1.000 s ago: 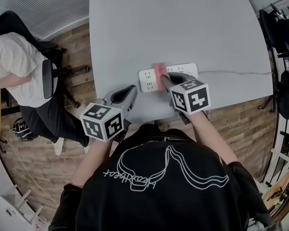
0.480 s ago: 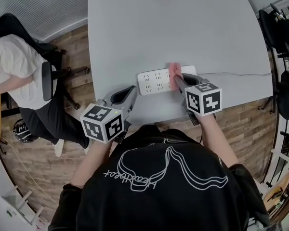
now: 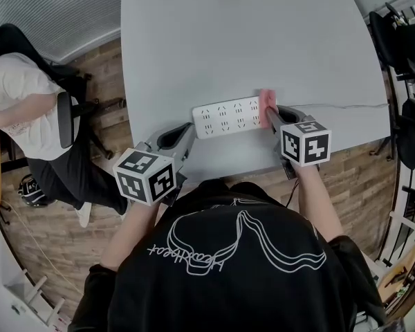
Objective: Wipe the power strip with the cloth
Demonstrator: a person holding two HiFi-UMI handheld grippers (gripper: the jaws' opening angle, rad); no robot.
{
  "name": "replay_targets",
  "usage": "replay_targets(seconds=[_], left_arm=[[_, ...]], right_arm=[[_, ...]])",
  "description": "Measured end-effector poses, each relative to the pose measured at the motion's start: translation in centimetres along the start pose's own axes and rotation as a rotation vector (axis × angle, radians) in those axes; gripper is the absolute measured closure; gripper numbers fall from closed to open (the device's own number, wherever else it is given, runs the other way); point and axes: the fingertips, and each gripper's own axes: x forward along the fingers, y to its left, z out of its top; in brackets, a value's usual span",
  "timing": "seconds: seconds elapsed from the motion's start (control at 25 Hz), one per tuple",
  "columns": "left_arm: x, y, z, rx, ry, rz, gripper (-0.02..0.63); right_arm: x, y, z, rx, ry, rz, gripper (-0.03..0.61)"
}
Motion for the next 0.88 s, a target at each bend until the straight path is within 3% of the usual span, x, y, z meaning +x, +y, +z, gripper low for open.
replay_targets(seconds=[0.56,0.88], left_arm=[[0.2,0.0,0.3,0.008,0.004,-0.004,0.598],[-0.8,0.9,0.0,-0.01,-0.01,0.021,0.598]], right_arm=[[-1.8,-2.9,-0.7,0.027,0.004,-0.061,0.541],[-3.2,0.8,2.6,0.017,-0.091,0.031,0.541]])
